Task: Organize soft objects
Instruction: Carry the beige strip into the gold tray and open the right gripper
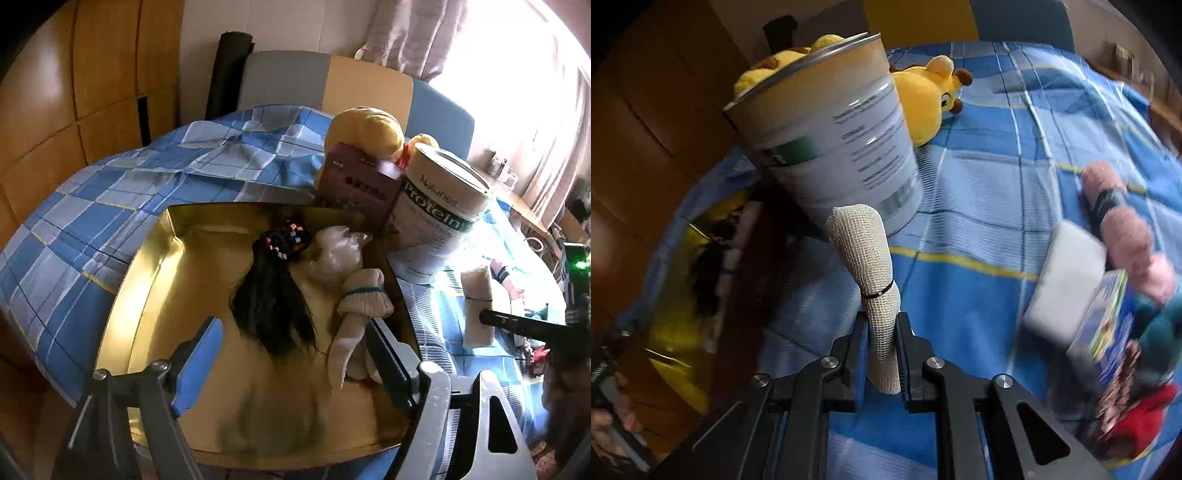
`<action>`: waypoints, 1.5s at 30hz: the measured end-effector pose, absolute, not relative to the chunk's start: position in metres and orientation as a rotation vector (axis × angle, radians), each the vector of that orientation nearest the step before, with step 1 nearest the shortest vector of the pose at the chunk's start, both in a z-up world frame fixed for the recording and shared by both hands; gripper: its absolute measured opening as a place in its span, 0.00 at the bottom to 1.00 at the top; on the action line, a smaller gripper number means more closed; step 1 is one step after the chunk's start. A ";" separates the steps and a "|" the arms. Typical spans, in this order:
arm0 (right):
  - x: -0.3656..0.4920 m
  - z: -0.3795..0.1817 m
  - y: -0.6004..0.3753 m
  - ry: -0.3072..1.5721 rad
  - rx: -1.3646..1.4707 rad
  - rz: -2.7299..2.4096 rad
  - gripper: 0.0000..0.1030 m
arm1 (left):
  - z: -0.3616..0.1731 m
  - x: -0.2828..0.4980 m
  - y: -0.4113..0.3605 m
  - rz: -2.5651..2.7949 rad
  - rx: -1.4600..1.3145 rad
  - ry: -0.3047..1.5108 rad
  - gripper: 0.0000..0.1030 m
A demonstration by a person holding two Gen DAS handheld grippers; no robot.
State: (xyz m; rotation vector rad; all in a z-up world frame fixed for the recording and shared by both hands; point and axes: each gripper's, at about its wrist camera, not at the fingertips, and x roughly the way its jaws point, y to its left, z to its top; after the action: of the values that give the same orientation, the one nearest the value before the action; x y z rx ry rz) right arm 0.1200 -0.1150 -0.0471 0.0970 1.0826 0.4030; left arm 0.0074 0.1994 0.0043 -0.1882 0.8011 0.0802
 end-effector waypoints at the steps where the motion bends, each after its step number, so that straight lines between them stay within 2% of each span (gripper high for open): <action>1: 0.117 -0.047 -0.114 1.085 0.125 0.415 0.12 | 0.005 0.008 0.200 0.079 -0.191 0.802 0.78; 9: 0.093 -0.028 -0.096 1.052 0.269 0.545 0.12 | 0.005 0.000 0.213 0.105 -0.212 0.785 0.78; 16: 0.084 -0.012 -0.032 1.057 0.334 0.761 0.12 | 0.009 -0.009 0.239 0.174 -0.252 0.762 0.78; 25: 0.109 -0.038 0.067 1.173 0.320 0.823 0.12 | 0.001 -0.020 0.272 0.260 -0.295 0.769 0.79; 34: 0.117 -0.071 0.089 1.208 0.136 0.654 0.16 | -0.003 -0.023 0.278 0.270 -0.290 0.765 0.79; 38: 0.118 -0.073 0.088 1.181 0.094 0.626 0.26 | -0.003 -0.023 0.273 0.261 -0.278 0.764 0.80; 41: 0.111 -0.063 0.083 1.150 0.071 0.623 0.38 | -0.002 -0.022 0.268 0.253 -0.270 0.764 0.80; 45: 0.104 -0.053 0.079 1.088 0.021 0.605 0.39 | -0.001 -0.022 0.262 0.242 -0.258 0.767 0.80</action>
State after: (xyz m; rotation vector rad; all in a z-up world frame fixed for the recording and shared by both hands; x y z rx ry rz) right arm 0.1037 0.0789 -0.0526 0.0211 1.0883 0.6050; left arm -0.0219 0.2620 -0.0013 -0.2582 0.7665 0.2420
